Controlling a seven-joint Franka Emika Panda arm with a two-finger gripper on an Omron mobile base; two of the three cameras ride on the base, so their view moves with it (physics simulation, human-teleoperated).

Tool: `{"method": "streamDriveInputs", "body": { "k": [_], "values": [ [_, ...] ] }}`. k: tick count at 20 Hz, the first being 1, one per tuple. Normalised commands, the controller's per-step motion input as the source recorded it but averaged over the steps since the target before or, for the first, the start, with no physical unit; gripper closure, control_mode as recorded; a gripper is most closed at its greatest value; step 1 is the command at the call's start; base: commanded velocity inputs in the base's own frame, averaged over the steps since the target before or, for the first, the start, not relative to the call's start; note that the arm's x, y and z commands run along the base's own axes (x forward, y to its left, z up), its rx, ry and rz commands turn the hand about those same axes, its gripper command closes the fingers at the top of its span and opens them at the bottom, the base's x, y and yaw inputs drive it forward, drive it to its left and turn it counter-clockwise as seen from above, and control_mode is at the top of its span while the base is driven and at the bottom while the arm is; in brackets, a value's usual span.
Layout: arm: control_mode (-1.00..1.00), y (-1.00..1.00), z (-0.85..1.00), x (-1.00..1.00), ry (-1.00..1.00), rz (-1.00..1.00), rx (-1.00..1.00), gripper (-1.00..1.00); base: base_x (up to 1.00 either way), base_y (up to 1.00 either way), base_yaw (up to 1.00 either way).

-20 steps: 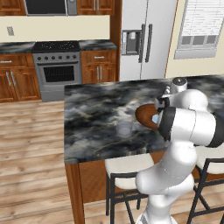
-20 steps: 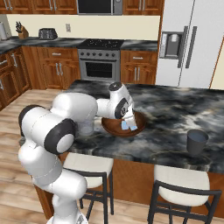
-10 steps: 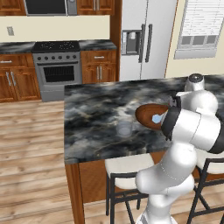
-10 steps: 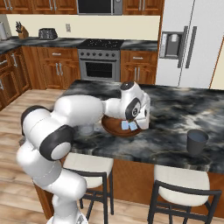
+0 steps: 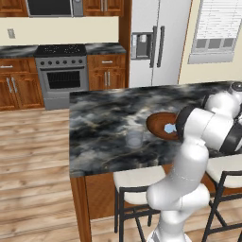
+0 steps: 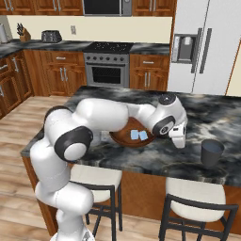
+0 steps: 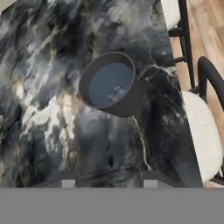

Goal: There are four ice cubes in the ice bowl. Place two ice cubes in each glass of water.

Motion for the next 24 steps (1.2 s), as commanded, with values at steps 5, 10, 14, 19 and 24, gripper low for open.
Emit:
{"method": "streamDriveInputs", "body": {
  "k": [5, 10, 14, 19, 24],
  "values": [
    [-1.0, -0.7, 0.0, 0.0, 0.02, 0.0, 0.06, 1.0, 0.0, 0.0, 0.0],
    [-1.0, -0.53, 0.0, 0.0, 0.03, 0.02, 0.05, 1.0, 0.0, 0.0, 0.0],
    [-1.0, -0.28, -0.05, 0.1, 0.04, 0.0, 0.0, 1.0, 0.0, 0.0, 0.0],
    [-1.0, -0.02, -0.11, 0.29, 0.08, 0.0, 0.0, 1.0, 0.0, 0.0, 0.0],
    [-1.0, 0.0, -0.21, 0.38, 0.07, 0.0, 0.0, 1.0, 0.0, 0.0, 0.0]
  ]
}}
